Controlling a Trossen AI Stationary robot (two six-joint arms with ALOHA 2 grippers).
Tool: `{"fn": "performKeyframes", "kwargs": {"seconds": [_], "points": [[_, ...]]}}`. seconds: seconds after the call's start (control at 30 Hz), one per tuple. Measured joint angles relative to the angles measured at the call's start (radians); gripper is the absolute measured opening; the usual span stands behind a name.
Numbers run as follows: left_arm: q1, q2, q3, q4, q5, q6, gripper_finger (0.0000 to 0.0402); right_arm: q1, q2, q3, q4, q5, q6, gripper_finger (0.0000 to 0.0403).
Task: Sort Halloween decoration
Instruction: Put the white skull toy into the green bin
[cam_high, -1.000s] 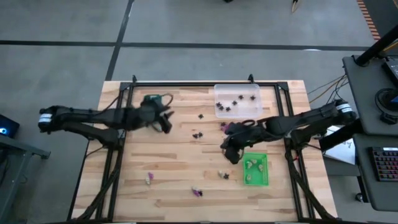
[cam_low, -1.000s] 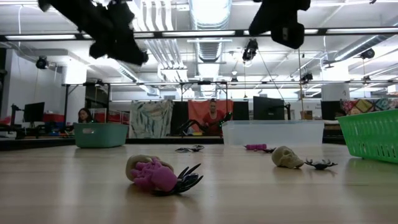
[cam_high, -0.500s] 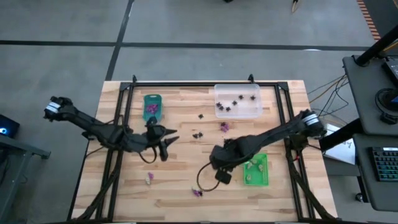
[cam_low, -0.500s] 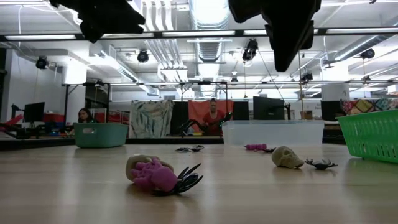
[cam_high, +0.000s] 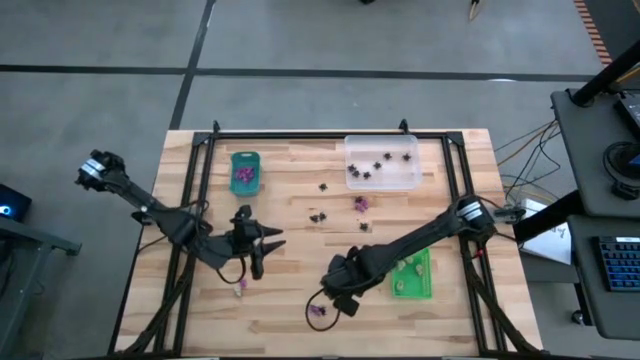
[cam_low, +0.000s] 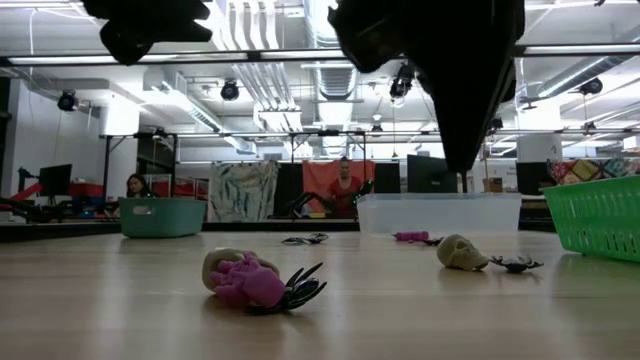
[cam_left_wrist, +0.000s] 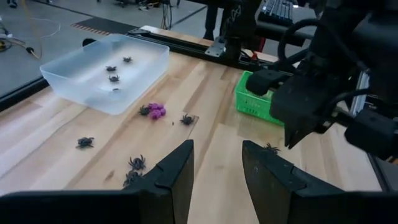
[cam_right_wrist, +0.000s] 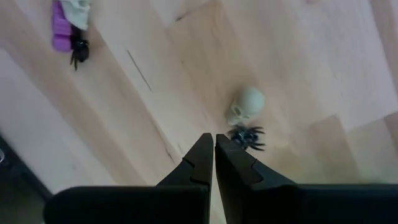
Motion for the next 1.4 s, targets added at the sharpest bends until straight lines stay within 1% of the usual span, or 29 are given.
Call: {"fn": "performKeyframes", "kwargs": {"seconds": [0.1, 0.2, 0.3, 0.47, 0.63, 0.77, 1.0, 1.23, 1.4], "points": [[-0.025, 0.018, 0.0, 0.005, -0.026, -0.019, 0.0119, 0.0, 0.033, 0.009, -0.001, 0.001, 0.001, 0.0009], [-0.043, 0.036, 0.0, 0.005, -0.029, -0.038, 0.0119, -0.003, 0.056, 0.009, -0.007, 0.009, 0.012, 0.0011], [-0.054, 0.059, 0.002, 0.014, -0.029, -0.051, 0.0119, -0.009, 0.074, 0.009, -0.038, 0.011, 0.022, 0.0022], [-0.057, 0.083, 0.003, 0.032, -0.029, -0.051, 0.0119, -0.01, 0.078, 0.006, -0.053, 0.019, 0.028, 0.0063], [-0.056, 0.08, 0.003, 0.033, -0.041, -0.048, 0.0119, -0.013, 0.081, 0.006, -0.051, 0.045, 0.041, 0.0115], [-0.056, 0.073, 0.003, 0.035, -0.046, -0.042, 0.0119, -0.016, 0.092, 0.006, -0.049, 0.057, 0.043, 0.0147], [-0.056, 0.075, 0.003, 0.033, -0.046, -0.042, 0.0119, -0.021, 0.092, 0.001, -0.033, 0.066, 0.044, 0.0153], [-0.056, 0.075, 0.003, 0.033, -0.046, -0.042, 0.0119, -0.026, 0.092, -0.036, 0.044, 0.069, 0.059, 0.0153], [-0.056, 0.075, 0.003, 0.033, -0.046, -0.042, 0.0119, -0.026, 0.092, -0.056, 0.045, 0.07, 0.077, 0.0151]]}}
